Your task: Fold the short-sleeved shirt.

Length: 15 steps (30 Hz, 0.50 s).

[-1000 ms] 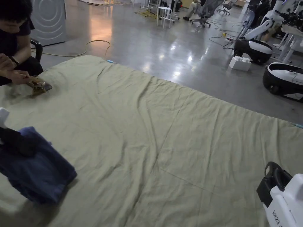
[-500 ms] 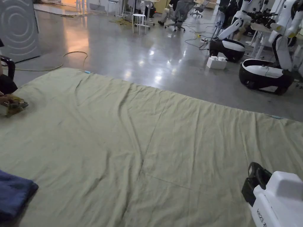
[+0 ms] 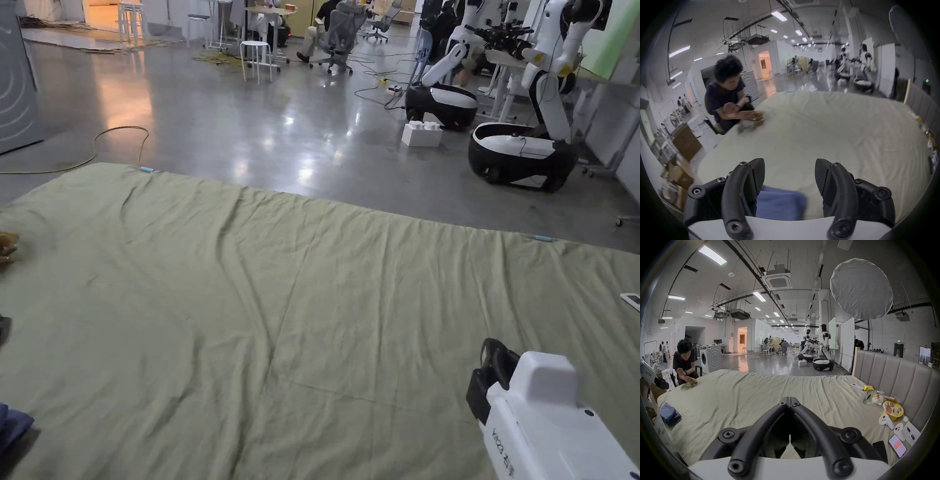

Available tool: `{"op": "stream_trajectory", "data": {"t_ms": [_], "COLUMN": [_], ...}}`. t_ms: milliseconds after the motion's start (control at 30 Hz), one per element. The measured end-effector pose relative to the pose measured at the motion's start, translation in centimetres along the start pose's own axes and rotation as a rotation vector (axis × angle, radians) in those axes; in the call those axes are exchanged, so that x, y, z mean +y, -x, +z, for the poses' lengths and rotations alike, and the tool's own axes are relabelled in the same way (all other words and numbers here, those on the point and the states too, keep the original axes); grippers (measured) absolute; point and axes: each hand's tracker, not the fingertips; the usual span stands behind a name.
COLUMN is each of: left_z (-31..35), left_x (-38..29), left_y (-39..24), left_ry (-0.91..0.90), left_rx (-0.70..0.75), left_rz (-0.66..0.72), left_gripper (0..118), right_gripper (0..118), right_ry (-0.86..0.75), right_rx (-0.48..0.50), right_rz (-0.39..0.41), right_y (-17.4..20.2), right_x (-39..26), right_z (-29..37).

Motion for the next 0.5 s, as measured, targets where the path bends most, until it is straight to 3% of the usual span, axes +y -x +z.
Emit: {"op": "stream_trajectory", "data": {"t_ms": [100,233,333,400,433,500], "left_z": [1.1,1.9,3.4,3.8,4.3,5.1], "left_x": [-1.9,-3.5,-3.4,-3.5,-3.3,-2.8], "left_y": [-5.5,-11.5,-15.0,-17.1,-17.9,-19.1], "left_ry": [-0.092,-0.194,-0.298,-0.368,-0.404,-0.472], "left_rx": [-0.065,-0.107,-0.133,-0.13,-0.123,-0.118], "left_rz": [-0.005,0.018,0.028,-0.009,-0.02,-0.018], "left_gripper": [65,49,48,37,22,19], "right_gripper": [1,0,1,0,0,0], "right_ry": [0.017,0.031,0.026,0.02,0.014,0.001], "right_rx": [-0.012,-0.028,-0.034,-0.042,-0.043,-0.054], "right_rz": [0.001,0.003,0.02,0.026,0.026,0.033], "right_y": [0.2,0.5,0.5,0.6,0.6,0.7], "right_x": [-0.7,-1.2,-1.1,-0.8,-0.8,-0.7], "right_z": [-0.4,-1.1,-1.4,-1.4,-1.4,-1.3]}}
